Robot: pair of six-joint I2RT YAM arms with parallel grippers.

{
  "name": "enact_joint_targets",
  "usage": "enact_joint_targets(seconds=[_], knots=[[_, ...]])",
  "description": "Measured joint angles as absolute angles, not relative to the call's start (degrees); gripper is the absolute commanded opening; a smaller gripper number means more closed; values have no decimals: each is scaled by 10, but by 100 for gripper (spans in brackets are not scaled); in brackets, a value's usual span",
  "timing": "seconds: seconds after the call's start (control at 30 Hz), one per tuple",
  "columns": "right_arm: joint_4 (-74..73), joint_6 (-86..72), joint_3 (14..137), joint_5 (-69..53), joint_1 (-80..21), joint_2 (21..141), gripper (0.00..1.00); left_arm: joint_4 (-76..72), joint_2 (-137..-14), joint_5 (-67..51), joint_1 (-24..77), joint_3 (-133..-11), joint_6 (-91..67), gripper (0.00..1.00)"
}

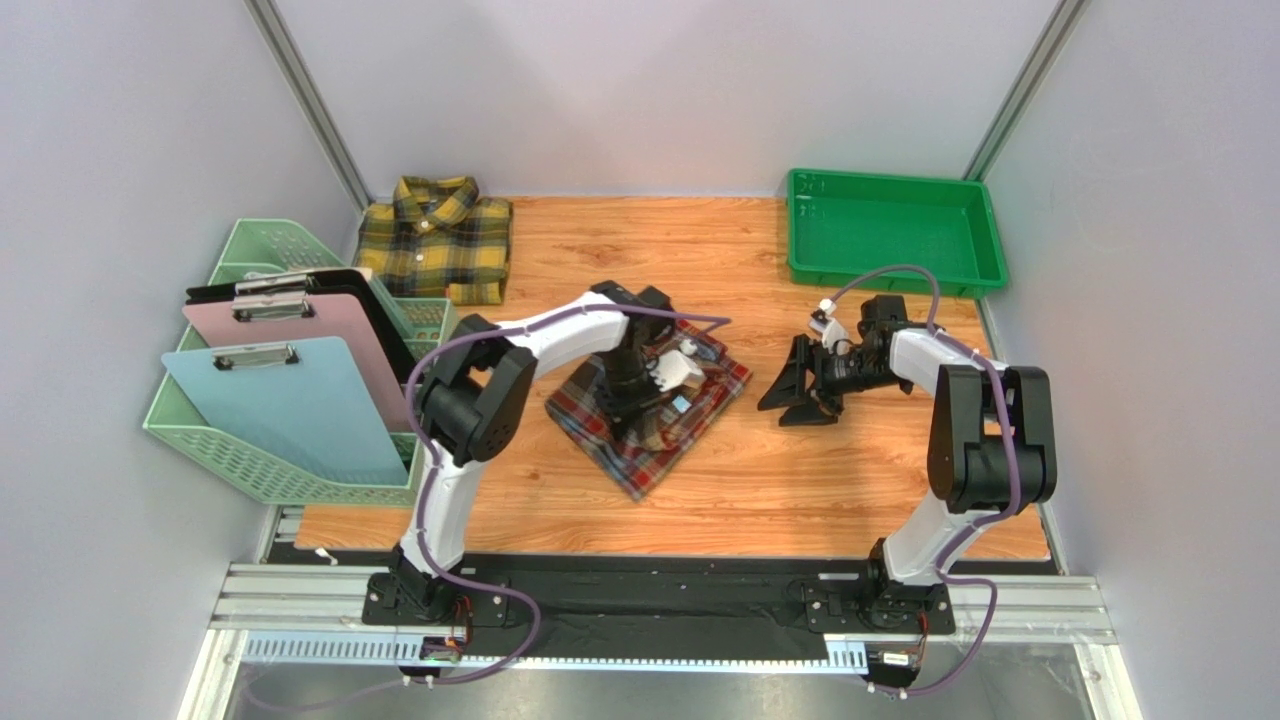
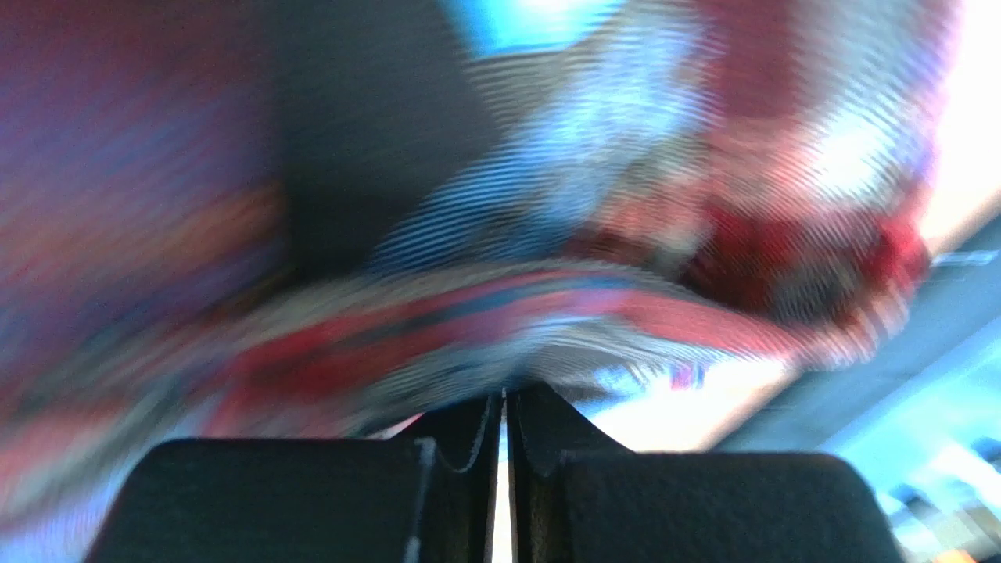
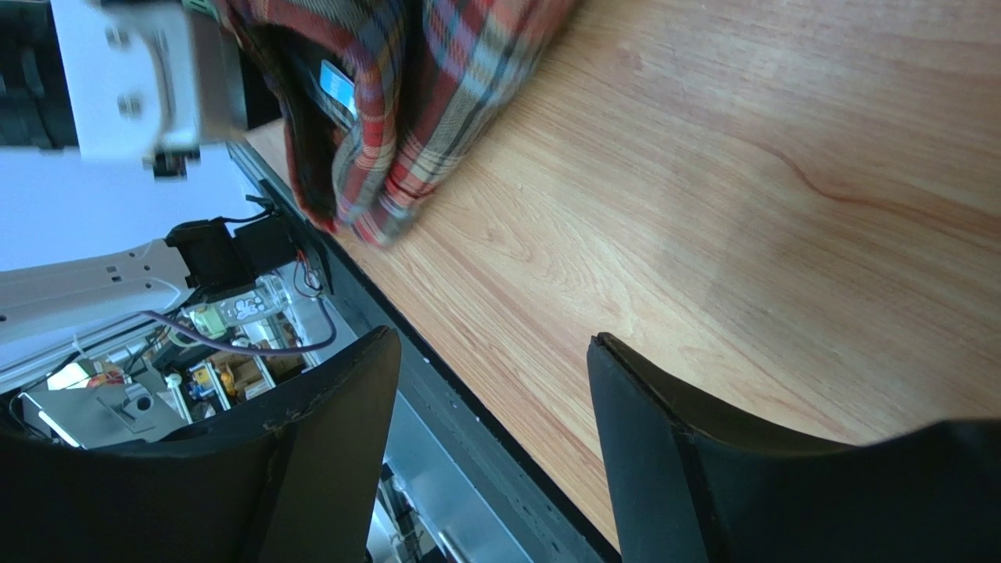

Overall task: Fold and stack the long sleeve shirts
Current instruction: Fold the shirt

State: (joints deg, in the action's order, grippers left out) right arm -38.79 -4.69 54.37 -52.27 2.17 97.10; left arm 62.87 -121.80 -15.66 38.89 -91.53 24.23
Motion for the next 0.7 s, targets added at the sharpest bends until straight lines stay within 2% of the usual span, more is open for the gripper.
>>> enact_joint_targets(seconds=[0.23, 0.33, 0.5, 0.6, 0.7], knots=[[-402, -36, 547, -498, 23, 975, 60, 605, -1254, -373, 498, -1026, 119, 12], [-409, -32, 571, -482, 17, 996, 60, 553, -1205, -432, 489, -1002, 87, 14], [-423, -21, 608, -463, -11, 1015, 60, 522, -1081, -420, 377, -940, 64, 14], [-448, -5, 603, -459, -22, 1014, 59, 526, -1083, -366, 309, -975, 94, 13], [-477, 9, 585, -453, -29, 1011, 56, 531, -1120, -320, 297, -1001, 125, 12]])
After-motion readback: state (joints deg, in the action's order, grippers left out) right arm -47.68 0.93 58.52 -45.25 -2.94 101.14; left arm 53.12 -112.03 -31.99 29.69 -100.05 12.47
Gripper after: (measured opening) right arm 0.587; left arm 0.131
